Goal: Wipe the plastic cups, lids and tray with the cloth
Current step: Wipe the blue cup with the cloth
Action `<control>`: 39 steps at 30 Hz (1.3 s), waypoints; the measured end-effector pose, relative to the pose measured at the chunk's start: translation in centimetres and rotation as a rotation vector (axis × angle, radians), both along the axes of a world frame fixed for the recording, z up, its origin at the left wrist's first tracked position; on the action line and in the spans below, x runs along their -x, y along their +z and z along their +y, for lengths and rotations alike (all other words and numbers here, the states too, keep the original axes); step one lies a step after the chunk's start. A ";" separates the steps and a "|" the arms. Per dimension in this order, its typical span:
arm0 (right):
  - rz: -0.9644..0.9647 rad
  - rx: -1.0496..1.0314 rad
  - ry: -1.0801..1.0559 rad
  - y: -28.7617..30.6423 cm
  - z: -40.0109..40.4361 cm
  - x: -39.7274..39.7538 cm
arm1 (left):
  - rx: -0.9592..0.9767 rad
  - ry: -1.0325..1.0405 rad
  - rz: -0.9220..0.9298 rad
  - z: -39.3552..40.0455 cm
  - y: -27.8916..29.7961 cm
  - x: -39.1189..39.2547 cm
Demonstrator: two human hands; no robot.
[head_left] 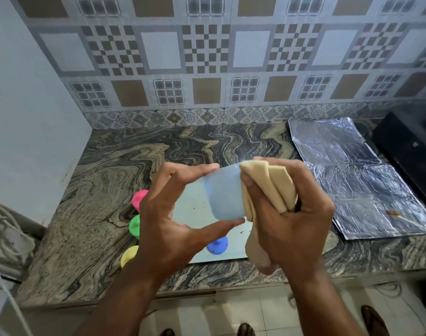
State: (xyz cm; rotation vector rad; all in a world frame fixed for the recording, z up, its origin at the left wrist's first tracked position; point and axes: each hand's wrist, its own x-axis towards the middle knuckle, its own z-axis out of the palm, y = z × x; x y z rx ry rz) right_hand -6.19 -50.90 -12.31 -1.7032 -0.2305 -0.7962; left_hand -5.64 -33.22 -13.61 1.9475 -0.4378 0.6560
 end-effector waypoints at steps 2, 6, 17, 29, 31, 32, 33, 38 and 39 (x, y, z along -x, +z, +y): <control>0.042 -0.008 0.020 0.4 -0.5 -1.0 | 0.109 -0.078 -0.006 0.0 -0.5 -0.2; 0.082 -0.167 0.041 0.3 -0.5 -1.8 | 0.455 -0.194 0.115 -0.9 -0.9 -0.1; 0.121 -0.265 0.117 -0.7 0.9 -0.2 | 0.480 -0.187 0.195 -0.7 -1.4 -0.3; 0.018 0.017 0.043 -0.2 -0.1 1.0 | -0.008 0.167 0.060 -1.8 0.8 0.3; -0.004 0.128 0.090 -0.5 -0.4 1.2 | -0.032 0.177 0.048 -2.1 0.7 0.3; -0.026 0.207 0.121 -0.6 -0.5 1.3 | -0.041 0.175 0.043 -2.3 0.6 0.4; -0.049 0.280 0.154 -0.6 -0.7 1.5 | -0.046 0.175 0.040 -2.5 0.6 0.5; -0.114 0.229 0.113 -0.6 -2.1 1.9 | 0.079 0.139 0.106 -3.4 0.2 1.2; -0.104 0.137 0.086 -0.5 -2.4 2.0 | 0.157 0.105 0.120 -3.6 0.1 1.2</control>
